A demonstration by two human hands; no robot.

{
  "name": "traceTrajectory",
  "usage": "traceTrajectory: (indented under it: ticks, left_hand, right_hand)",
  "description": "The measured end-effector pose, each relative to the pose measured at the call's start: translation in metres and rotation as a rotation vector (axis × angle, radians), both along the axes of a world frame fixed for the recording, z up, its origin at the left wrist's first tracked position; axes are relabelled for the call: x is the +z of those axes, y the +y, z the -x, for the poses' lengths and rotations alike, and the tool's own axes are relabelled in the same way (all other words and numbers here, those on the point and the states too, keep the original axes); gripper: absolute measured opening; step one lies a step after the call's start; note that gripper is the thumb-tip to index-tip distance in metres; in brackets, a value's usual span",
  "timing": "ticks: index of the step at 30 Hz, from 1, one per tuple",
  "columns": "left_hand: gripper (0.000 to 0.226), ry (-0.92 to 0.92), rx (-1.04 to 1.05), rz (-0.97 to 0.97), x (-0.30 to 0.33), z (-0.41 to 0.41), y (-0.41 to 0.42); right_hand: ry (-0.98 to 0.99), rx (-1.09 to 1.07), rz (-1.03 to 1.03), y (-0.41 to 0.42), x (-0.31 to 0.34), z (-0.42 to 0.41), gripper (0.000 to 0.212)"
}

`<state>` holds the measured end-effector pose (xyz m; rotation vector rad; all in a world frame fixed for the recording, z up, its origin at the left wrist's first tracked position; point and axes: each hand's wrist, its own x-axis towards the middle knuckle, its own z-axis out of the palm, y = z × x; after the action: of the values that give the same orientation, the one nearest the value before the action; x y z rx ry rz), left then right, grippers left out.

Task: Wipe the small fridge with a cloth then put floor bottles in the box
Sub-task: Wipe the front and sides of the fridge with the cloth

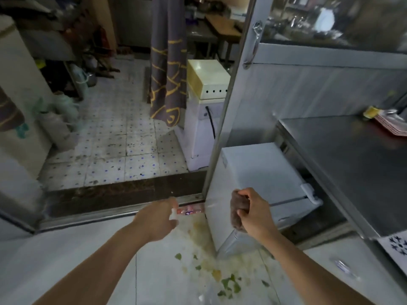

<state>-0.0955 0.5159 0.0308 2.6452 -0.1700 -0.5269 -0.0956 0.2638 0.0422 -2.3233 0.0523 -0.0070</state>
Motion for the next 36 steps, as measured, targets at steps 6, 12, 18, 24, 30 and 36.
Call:
traceTrajectory:
  ticks: [6,12,18,24,30,36]
  left_hand:
    - [0.032,-0.011,-0.208,-0.006,0.010,-0.069,0.000]
    - [0.041,-0.004,-0.360,-0.047,0.002,-0.153,-0.004]
    - [0.038,-0.006,-0.477,-0.072,-0.014,-0.220,-0.016]
    - [0.030,0.011,-0.739,-0.010,-0.034,-0.276,-0.050]
    - [0.030,-0.054,-1.025,0.042,-0.057,-0.324,-0.068]
    - [0.038,-0.169,-1.221,0.034,-0.084,-0.340,-0.073]
  right_hand:
    - [0.037,-0.187,-0.008,0.001,-0.007,-0.038,0.031]
    - [0.024,-0.369,-0.068,0.018,-0.031,-0.097,0.033]
    - [0.054,-0.560,-0.050,0.028,-0.055,-0.123,0.032]
    - [0.050,-0.837,-0.006,0.031,-0.070,-0.133,0.035]
    - [0.058,-1.147,-0.069,0.060,-0.083,-0.132,0.035]
    - [0.119,-1.275,0.008,0.104,-0.123,-0.115,0.024]
